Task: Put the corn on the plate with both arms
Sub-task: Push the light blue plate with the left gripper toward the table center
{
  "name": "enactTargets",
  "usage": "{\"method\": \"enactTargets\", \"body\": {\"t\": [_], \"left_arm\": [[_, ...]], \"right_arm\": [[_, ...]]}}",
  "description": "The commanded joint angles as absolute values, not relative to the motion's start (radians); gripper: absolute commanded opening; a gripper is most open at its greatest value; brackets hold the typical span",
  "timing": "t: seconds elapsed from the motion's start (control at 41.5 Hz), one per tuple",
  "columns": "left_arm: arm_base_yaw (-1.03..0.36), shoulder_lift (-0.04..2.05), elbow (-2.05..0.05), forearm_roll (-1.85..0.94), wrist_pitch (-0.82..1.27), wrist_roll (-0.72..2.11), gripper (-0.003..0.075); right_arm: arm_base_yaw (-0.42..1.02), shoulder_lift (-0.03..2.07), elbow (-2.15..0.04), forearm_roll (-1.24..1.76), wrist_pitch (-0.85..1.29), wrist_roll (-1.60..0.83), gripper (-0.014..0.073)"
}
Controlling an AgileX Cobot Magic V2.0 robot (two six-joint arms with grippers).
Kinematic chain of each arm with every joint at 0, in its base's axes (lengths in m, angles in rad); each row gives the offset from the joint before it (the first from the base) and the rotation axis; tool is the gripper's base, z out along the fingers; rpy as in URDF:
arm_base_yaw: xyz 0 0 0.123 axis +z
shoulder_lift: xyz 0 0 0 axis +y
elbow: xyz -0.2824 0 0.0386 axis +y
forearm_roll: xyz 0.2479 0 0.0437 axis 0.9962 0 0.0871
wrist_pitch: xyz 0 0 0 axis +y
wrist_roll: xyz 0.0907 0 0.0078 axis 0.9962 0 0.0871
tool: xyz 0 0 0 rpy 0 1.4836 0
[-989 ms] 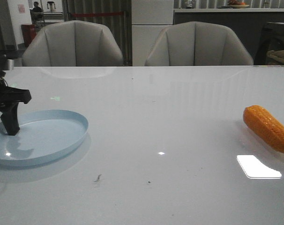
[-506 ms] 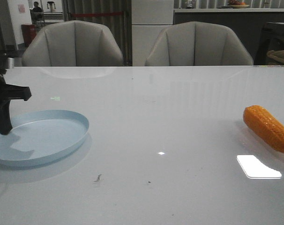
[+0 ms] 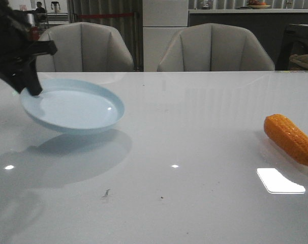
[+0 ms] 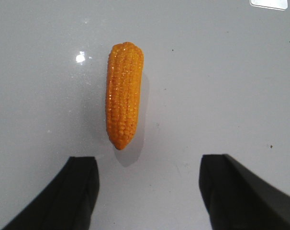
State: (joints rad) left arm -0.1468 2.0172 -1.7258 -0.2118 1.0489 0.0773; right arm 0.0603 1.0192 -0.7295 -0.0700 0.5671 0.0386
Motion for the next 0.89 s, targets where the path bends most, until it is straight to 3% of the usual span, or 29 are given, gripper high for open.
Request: {"method": "enactTargets", "body": {"t": [0.0,0.362,0.723,0.868], "left_arm": [[-0.197,1.966,-1.803,-0.289,1.044,0.078,0.0093],[-0.354,2.011,-1.818,-0.354,1.019,0.078,0.0093],[-0.391,2.119,-1.818,-0.355,1.053,0.081,0.0094],[-0.391,2.152,-1.818,-0.350,1.065,0.081,0.0169]], "right_arm": [[0.055,1.009,-0.765,-0.079,0.511,0.031,0.0551],[0.055,1.009,-0.765,-0.079,0.518,0.031,0.0551],[0.055,1.009,-0.765,-0.079,0.526,0.031,0.0551],[0.055,1.009,-0.765,-0.079,0.526,0.031,0.0551]]}}
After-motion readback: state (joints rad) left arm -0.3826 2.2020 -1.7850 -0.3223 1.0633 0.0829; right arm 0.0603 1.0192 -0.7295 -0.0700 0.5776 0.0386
